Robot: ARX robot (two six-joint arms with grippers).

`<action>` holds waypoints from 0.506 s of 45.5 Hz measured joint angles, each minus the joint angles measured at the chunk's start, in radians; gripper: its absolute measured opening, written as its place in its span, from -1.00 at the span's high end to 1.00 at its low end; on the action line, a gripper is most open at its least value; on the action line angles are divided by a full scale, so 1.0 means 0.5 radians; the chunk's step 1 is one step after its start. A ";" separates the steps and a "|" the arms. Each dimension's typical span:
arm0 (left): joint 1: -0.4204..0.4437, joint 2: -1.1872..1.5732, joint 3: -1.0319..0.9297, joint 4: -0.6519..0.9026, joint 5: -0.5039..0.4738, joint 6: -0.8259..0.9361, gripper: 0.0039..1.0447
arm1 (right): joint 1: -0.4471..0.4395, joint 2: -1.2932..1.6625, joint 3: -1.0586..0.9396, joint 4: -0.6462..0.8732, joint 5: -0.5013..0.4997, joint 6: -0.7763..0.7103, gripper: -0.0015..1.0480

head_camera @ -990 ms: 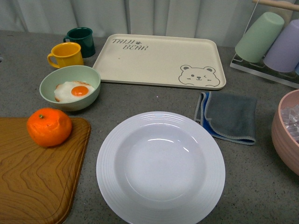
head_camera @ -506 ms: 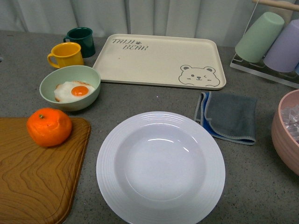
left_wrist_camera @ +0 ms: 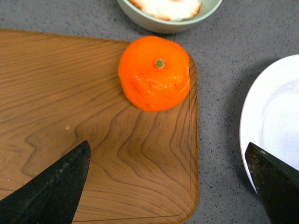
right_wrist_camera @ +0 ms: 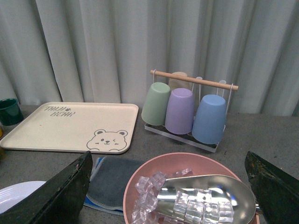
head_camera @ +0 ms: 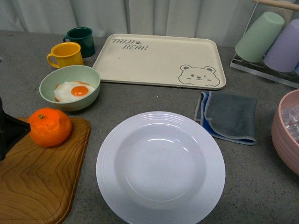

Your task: Place orange and plate with both arms

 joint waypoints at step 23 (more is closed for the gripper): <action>-0.024 0.630 0.309 0.191 0.027 0.014 -0.88 | 0.000 0.000 0.000 0.000 0.000 0.000 -0.82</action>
